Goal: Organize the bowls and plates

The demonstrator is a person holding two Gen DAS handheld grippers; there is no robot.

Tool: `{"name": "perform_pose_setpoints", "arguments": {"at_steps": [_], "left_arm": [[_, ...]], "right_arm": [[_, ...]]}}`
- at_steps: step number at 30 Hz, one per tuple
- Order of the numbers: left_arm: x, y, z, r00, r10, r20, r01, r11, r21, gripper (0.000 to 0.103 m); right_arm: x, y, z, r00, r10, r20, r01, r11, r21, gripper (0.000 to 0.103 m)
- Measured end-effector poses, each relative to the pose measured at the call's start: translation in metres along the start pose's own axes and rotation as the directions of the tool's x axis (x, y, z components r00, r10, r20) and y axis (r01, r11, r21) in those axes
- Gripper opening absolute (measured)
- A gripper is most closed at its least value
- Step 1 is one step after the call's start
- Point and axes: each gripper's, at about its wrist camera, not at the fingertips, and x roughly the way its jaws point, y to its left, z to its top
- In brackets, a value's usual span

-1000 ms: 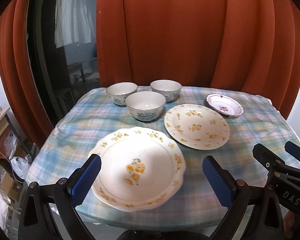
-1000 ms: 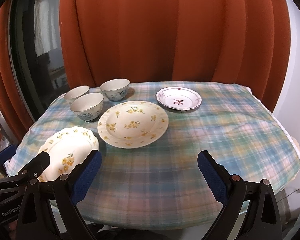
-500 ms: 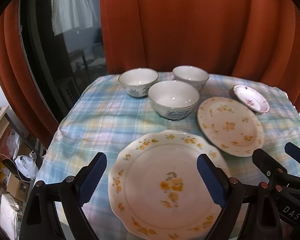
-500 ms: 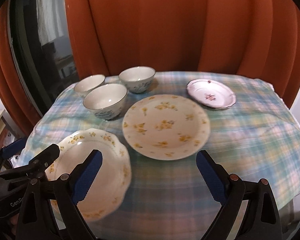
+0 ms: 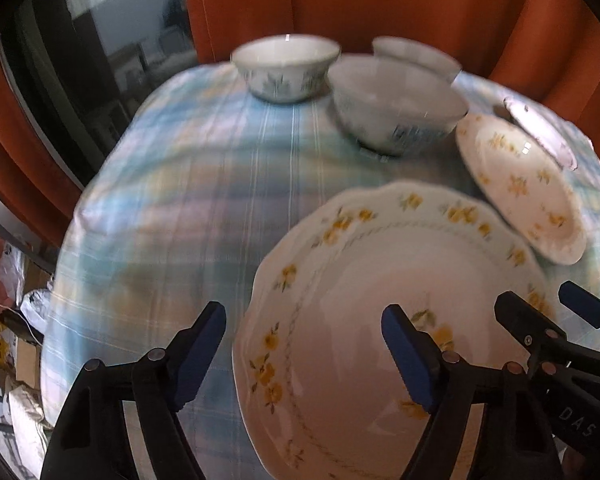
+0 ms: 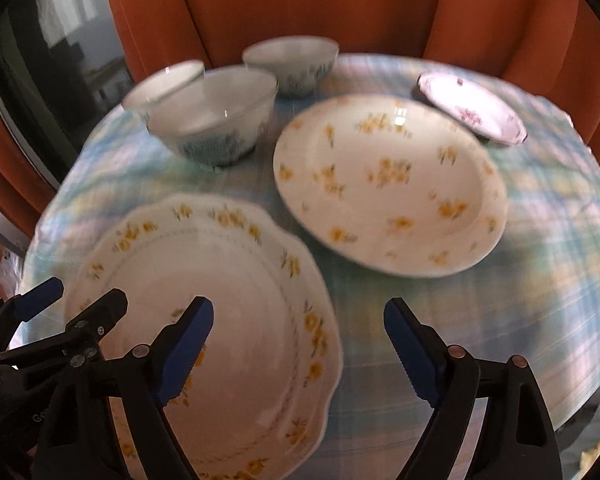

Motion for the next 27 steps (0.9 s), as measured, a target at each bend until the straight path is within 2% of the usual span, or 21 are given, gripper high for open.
{"name": "perform_pose_setpoints", "arguments": {"at_steps": [4,10,19,24,27], "left_arm": [[0.01,0.001,-0.004,0.999,-0.025,-0.041,0.025,1.0,0.001,0.072],[0.016,0.003,-0.003,0.997,-0.058,-0.055,0.059,0.998,0.002,0.07],[0.016,0.008,0.007,0.991,-0.071,-0.115,0.069,0.997,-0.018,0.069],[-0.007,0.003,0.014,0.996,-0.049,-0.07,0.048,0.999,-0.013,0.069],[-0.017,-0.006,0.019,0.997,-0.057,-0.049,0.057,0.998,-0.002,0.069]], "right_arm": [[0.017,0.009,-0.005,0.998,-0.012,-0.057,0.012,1.0,-0.005,0.084],[0.031,0.012,-0.008,0.993,-0.015,-0.116,0.016,1.0,0.004,0.073],[0.028,0.02,-0.001,0.986,-0.034,-0.166,0.034,0.999,-0.002,0.072],[0.008,0.025,0.011,0.992,-0.062,-0.111,0.055,0.997,-0.063,0.072],[-0.004,0.021,0.016,0.995,-0.061,-0.082,0.057,0.997,-0.059,0.072]]}}
